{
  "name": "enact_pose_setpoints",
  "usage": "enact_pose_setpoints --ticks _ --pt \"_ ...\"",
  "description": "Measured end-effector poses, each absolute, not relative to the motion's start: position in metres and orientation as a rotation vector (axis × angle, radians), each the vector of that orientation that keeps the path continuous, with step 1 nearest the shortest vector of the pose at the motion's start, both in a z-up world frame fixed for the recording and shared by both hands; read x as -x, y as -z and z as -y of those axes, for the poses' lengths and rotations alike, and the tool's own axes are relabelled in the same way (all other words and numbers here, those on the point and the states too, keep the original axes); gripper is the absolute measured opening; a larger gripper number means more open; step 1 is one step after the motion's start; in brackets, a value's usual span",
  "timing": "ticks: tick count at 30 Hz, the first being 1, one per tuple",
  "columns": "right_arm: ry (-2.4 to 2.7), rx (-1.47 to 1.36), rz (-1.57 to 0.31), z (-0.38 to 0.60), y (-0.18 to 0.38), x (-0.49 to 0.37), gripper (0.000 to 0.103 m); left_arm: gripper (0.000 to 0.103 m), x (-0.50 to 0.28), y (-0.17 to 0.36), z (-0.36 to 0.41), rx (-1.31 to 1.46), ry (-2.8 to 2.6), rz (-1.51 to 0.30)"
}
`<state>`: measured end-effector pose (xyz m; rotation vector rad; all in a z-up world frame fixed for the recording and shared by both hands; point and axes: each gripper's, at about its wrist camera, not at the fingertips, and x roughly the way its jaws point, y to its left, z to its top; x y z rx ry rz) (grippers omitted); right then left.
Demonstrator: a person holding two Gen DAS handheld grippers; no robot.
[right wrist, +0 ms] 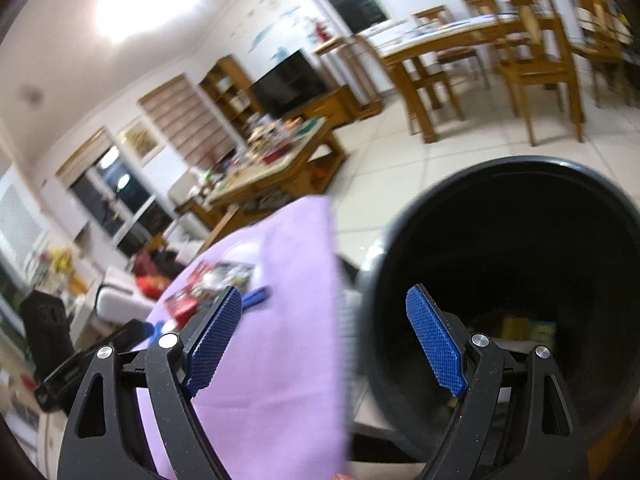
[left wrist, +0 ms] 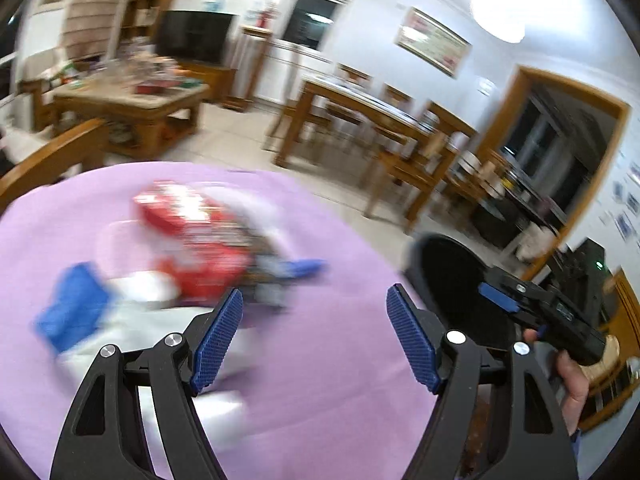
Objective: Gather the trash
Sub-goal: 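Grasp the red milk box with the left tool while the right tool grasps the black battery card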
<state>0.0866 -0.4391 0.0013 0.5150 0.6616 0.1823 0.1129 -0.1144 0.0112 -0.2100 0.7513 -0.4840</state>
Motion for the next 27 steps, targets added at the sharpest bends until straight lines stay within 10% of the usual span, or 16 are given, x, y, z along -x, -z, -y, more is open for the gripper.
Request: enact_pose_setpoints --ticks 19,27 --pt "-0.419 -0.207 -0.841 0.218 -0.010 -0.189 0.086 0.073 -0.268 0.013 0.044 -0.004 0.433 -0.905" --pt "-0.310 -0.130 -0.958 0.222 0.029 -0.227 0.086 0.073 -0.222 0.003 0.054 -0.002 0.588 -0.855"
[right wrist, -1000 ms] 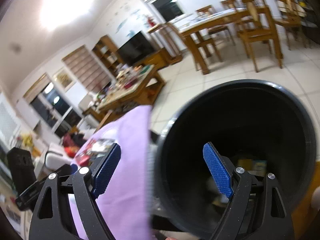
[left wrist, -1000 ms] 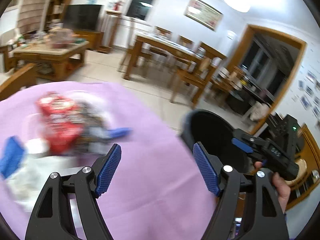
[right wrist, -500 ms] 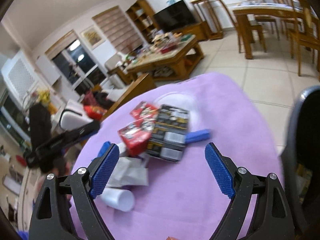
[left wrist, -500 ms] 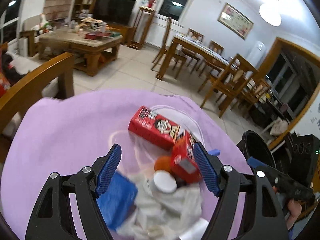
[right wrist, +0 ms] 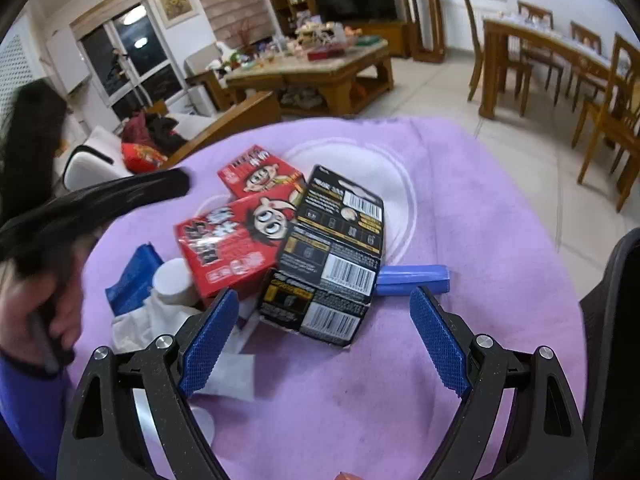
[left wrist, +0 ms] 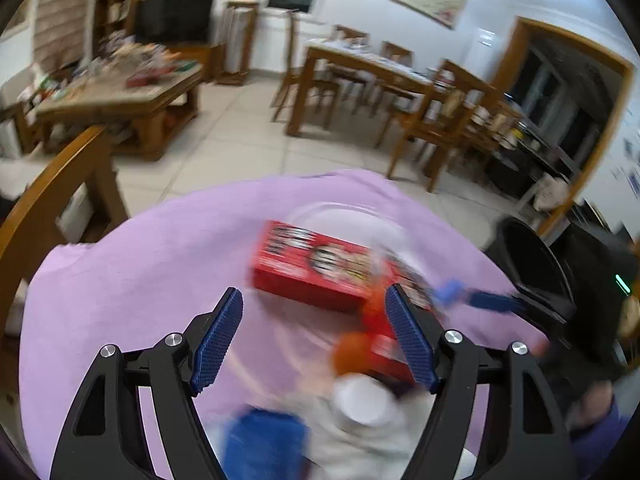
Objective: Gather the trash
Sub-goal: 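Grasp the red milk box with the left tool while the right tool grasps the black battery card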
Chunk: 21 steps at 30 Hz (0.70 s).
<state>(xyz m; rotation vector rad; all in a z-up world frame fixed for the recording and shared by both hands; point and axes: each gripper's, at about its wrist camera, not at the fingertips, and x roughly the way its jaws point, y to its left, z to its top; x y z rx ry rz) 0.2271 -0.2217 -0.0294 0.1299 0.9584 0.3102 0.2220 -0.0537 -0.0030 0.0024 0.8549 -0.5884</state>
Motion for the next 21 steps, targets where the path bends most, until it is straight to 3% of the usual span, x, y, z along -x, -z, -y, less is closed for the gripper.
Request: enact_pose_setpoints --ticks 5,7,8,19,21 --pt "-0.353 -0.114 -0.998 0.221 0.042 -0.257 0.085 0.073 -0.192 -0.002 0.089 -0.100 0.658 -0.829" --pt "-0.384 -0.110 -1.002 0.223 0.045 -0.263 0.068 0.073 -0.190 0.002 0.094 -0.108 0.644 -0.835" --pt "-0.379 -0.102 -1.001 0.225 0.045 -0.263 0.066 0.073 -0.190 0.004 0.098 -0.120 0.622 -0.841" --pt "-0.409 -0.240 -0.903 0.282 0.031 -0.212 0.064 0.073 -0.202 0.018 0.140 -0.274 0.559 -0.885" --pt "-0.410 -0.264 -0.883 0.293 0.027 -0.197 0.064 0.055 -0.207 0.024 0.144 -0.281 0.549 -0.908"
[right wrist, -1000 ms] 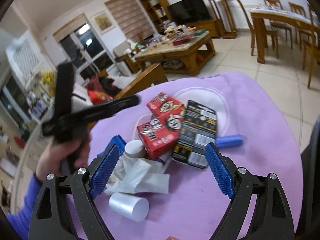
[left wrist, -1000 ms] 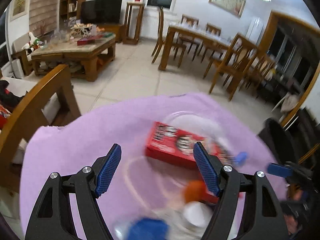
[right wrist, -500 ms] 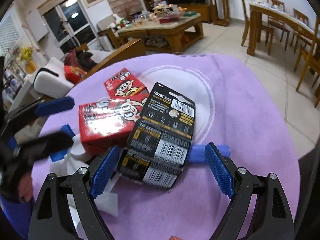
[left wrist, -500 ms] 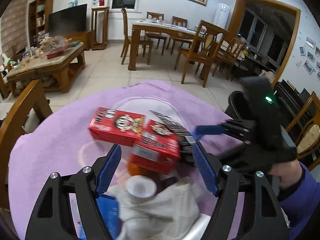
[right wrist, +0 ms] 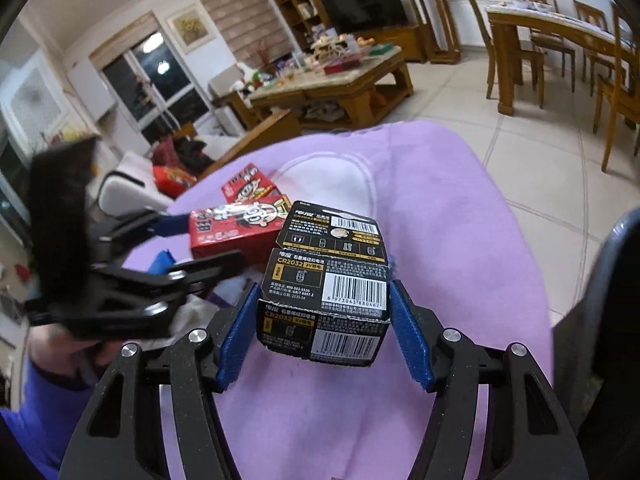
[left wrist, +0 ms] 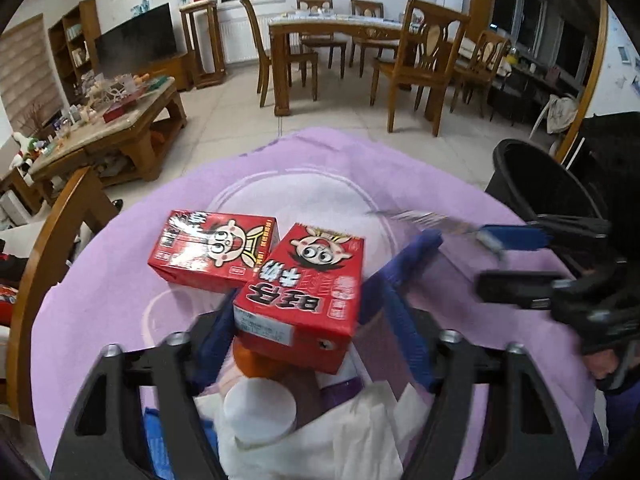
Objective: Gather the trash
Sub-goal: 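Grasp the red milk box with the left tool while the right tool grasps the black battery card, then move red box and battery card over the black bin and open both tools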
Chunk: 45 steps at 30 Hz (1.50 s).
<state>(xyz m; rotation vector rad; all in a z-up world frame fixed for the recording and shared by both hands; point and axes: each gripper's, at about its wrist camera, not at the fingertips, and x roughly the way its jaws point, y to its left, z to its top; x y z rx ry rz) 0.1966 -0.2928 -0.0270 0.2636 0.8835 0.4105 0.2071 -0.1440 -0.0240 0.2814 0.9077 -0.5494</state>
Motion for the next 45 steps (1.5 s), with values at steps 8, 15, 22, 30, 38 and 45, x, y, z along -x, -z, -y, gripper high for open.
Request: enact_pose_setpoints --ticks 8,15,22,30,38,45 --pt "-0.391 -0.332 -0.820 0.323 0.012 -0.166 0.064 0.049 -0.204 0.020 0.136 -0.163 0.534 -0.871" --pt "-0.414 -0.395 -0.731 0.339 -0.008 -0.131 0.064 0.049 -0.169 -0.023 0.131 -0.032 0.564 -0.726" --pt "-0.391 -0.440 -0.608 0.380 -0.041 -0.087 0.064 0.049 -0.141 -0.046 0.156 0.039 0.615 -0.650" --pt "-0.275 -0.514 -0.526 0.471 -0.051 -0.032 0.064 0.049 -0.124 -0.042 0.236 0.059 0.736 -0.672" --pt "-0.119 -0.613 -0.534 0.570 -0.018 0.015 0.064 0.049 -0.119 -0.014 0.325 0.053 0.854 -0.753" --pt "-0.048 -0.683 -0.567 0.621 0.023 0.037 0.064 0.049 -0.121 0.020 0.376 0.012 0.881 -0.829"
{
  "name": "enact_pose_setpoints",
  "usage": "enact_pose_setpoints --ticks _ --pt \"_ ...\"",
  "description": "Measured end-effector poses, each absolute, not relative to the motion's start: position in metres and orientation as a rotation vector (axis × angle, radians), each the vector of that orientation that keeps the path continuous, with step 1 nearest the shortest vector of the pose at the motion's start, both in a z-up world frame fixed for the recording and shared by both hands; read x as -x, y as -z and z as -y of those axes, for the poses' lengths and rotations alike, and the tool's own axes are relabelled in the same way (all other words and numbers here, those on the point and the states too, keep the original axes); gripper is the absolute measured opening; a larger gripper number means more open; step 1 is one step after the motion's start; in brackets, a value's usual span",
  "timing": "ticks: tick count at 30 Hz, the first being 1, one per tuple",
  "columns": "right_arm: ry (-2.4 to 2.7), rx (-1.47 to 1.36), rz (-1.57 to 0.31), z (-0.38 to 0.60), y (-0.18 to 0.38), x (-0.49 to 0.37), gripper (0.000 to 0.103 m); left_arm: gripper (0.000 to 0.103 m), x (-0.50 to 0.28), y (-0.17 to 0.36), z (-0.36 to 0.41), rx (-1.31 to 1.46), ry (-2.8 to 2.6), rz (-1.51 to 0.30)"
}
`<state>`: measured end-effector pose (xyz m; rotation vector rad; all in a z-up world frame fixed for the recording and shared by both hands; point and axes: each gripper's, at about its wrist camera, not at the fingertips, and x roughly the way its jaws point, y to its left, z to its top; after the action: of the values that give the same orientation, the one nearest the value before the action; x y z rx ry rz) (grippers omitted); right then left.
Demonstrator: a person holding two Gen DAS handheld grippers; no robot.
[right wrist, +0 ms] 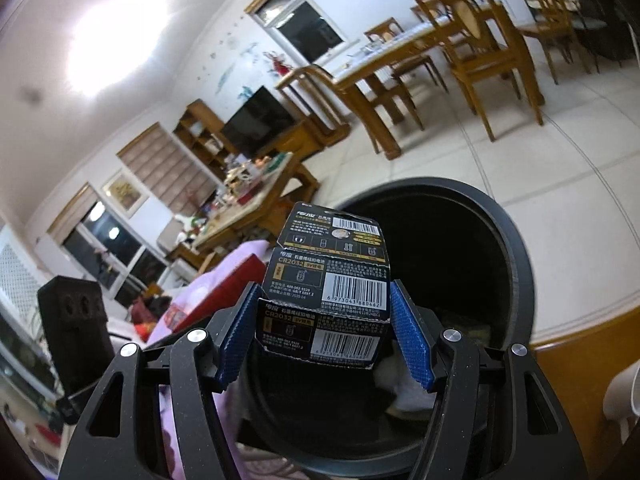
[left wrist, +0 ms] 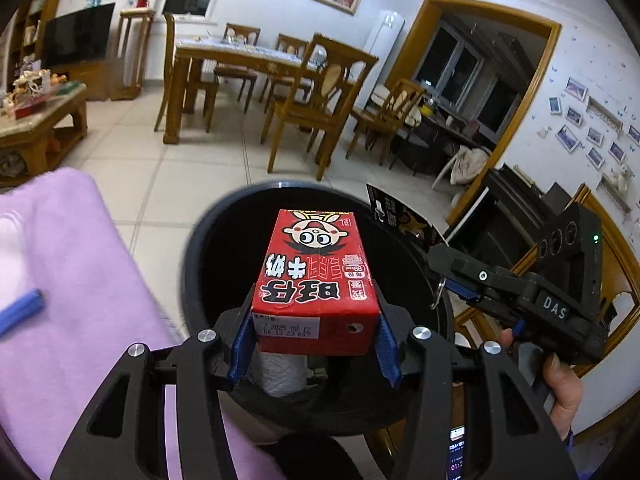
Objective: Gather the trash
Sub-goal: 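Move red box and battery card over the black bin and open both tools, then return both open tools to the table toward the blue wrapper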
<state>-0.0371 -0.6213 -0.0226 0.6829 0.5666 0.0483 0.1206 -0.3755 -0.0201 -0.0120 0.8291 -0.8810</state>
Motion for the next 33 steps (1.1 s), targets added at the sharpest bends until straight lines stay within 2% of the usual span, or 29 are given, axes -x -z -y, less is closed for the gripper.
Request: enact_pose_setpoints --ticks 6,16,20,21,23,33 --pt "-0.045 -0.710 -0.587 0.633 0.045 0.031 0.064 0.050 -0.119 0.037 0.391 -0.025 0.871 -0.863" --pt "-0.034 -0.711 -0.592 0.629 0.045 0.017 0.066 0.051 -0.112 0.043 0.395 -0.046 0.856 -0.883" --pt "-0.034 -0.712 -0.592 0.622 0.042 0.017 0.069 0.052 -0.109 0.040 0.393 -0.058 0.847 -0.874" --pt "-0.032 -0.711 -0.590 0.622 0.041 0.016 0.074 0.053 -0.107 0.039 0.393 -0.061 0.847 -0.870" --pt "-0.026 -0.707 -0.582 0.617 0.037 0.017 0.074 0.063 -0.104 0.034 0.390 -0.063 0.846 -0.860" --pt "-0.058 -0.638 -0.567 0.573 0.007 0.002 0.075 0.063 -0.088 0.007 0.331 -0.026 0.826 -0.816"
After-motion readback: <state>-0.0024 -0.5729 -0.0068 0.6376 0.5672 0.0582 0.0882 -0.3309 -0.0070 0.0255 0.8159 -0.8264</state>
